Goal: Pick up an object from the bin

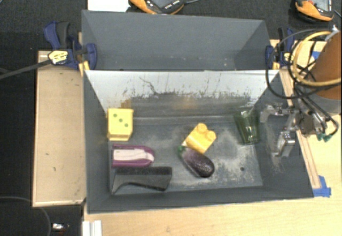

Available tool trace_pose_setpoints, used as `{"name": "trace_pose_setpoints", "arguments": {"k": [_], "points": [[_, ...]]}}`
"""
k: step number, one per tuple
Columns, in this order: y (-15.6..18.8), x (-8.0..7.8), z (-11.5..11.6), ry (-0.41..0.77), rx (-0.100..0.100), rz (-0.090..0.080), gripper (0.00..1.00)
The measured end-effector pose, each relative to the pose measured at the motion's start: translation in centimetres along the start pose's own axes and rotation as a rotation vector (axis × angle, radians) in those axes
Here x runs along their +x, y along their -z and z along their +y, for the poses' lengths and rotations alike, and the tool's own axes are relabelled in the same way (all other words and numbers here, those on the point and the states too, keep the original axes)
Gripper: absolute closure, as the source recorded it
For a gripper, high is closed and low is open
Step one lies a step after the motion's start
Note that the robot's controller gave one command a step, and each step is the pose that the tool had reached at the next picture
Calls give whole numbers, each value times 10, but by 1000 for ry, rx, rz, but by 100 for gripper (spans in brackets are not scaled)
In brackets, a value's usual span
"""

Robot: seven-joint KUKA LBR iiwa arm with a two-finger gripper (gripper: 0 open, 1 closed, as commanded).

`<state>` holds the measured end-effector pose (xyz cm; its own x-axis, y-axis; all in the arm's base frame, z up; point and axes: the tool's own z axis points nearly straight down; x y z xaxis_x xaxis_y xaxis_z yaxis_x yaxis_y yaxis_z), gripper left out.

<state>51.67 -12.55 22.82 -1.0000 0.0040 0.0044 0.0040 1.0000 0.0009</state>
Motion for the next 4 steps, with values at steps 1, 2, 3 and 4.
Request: {"name": "trace_pose_setpoints", "arguments": {"k": [1, 2, 3, 4], "points": [[5, -1, 1, 7, 2, -8, 0], [-135, -49, -24, -17, 3, -16, 0], [-122, -43, -22, -21, 2, -14, 0], [-132, -53, -14, -407, -2, -49, 0]]}}
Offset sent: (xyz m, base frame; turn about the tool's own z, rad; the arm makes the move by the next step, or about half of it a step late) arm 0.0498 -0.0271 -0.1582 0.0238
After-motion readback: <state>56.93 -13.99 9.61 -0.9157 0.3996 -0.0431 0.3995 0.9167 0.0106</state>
